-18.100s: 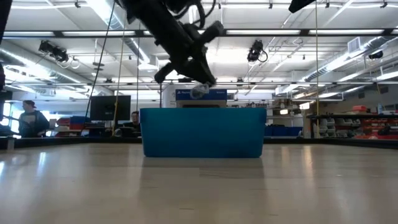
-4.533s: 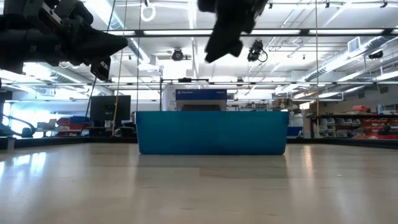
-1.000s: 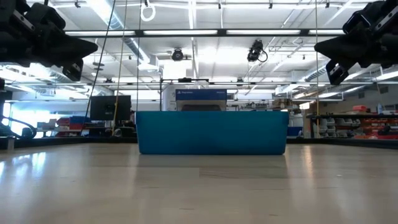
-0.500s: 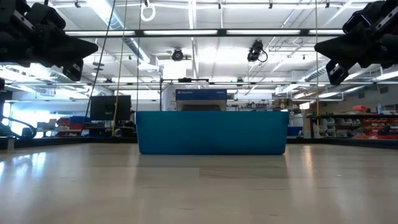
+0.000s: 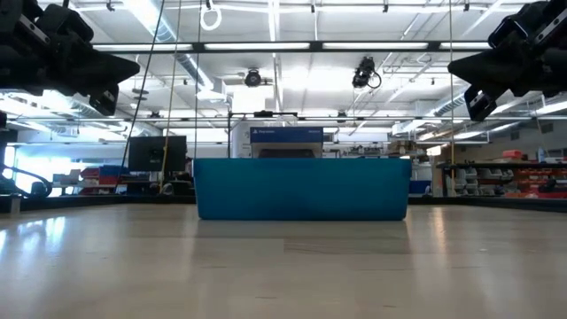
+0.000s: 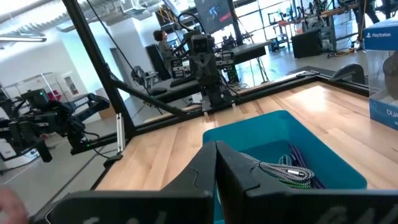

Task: Pick and place USB-C Cables
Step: Return to Home Position

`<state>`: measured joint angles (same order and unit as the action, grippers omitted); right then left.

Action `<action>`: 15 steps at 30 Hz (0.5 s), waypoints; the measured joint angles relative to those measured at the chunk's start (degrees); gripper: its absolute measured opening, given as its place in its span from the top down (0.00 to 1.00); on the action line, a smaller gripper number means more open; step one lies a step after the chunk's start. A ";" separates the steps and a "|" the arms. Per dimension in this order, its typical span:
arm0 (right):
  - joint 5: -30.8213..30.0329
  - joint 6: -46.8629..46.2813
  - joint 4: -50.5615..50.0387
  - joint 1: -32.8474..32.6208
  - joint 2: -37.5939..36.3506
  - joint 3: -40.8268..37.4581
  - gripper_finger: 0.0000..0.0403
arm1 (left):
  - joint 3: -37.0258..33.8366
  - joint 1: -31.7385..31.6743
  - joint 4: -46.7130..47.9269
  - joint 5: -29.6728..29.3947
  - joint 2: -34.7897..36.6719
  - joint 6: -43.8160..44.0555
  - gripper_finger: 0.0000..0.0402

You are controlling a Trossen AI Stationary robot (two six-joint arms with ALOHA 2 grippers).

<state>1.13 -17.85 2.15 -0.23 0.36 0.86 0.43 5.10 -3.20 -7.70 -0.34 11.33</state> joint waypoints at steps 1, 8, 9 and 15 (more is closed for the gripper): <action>0.00 0.00 0.00 0.00 0.00 0.00 0.97 | 0.00 0.00 0.00 0.00 0.00 -0.02 0.95; 0.02 0.00 0.00 0.00 0.00 0.00 0.97 | 0.00 0.00 0.00 0.00 0.00 0.00 0.96; 0.00 0.00 0.00 0.00 -0.01 0.00 0.97 | -0.02 0.00 0.00 0.00 0.00 -0.02 0.96; 0.02 0.00 0.00 0.00 -0.01 0.00 0.97 | -0.02 0.00 0.00 -0.02 0.00 -0.01 0.95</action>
<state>1.15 -17.85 2.15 -0.23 0.35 0.86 0.40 5.10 -3.20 -7.73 -0.34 11.33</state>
